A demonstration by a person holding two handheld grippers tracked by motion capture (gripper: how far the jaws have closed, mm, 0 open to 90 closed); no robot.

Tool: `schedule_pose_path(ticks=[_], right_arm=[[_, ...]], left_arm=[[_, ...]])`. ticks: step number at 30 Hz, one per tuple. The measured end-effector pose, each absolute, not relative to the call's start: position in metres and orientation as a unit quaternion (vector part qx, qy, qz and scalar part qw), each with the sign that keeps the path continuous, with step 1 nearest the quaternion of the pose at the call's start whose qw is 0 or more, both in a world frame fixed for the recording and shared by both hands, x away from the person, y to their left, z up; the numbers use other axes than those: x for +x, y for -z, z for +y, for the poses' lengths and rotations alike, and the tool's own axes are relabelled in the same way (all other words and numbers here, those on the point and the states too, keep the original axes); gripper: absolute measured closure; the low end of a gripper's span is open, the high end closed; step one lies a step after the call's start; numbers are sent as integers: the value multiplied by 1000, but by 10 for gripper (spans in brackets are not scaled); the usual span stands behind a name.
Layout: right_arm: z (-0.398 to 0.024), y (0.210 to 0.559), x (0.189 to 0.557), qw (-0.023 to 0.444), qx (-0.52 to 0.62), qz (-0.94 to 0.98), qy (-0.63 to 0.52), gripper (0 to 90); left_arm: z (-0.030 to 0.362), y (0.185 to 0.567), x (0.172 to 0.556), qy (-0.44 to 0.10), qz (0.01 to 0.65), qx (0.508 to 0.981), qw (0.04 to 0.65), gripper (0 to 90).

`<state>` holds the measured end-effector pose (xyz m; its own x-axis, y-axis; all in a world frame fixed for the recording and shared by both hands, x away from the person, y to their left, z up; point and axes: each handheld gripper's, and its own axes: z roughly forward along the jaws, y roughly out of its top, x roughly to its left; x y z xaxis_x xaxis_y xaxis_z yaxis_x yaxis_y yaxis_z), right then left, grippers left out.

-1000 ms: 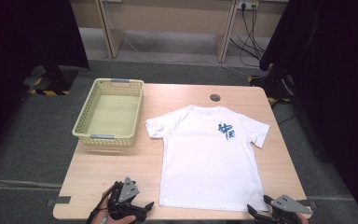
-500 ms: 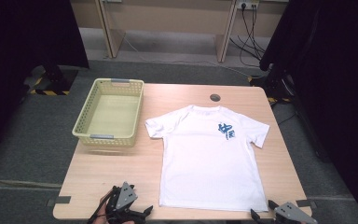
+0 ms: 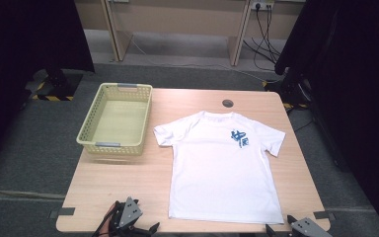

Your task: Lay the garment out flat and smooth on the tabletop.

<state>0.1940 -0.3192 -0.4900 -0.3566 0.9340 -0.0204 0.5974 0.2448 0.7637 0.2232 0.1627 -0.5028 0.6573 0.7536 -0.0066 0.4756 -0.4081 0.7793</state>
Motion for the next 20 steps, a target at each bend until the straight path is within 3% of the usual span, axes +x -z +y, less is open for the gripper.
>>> schedule_pose_path(ticks=[20], right_arm=[[-319,490,194,246,511,750,-341,183]], left_arm=[[164,503,220,-177,376,820,393,0]])
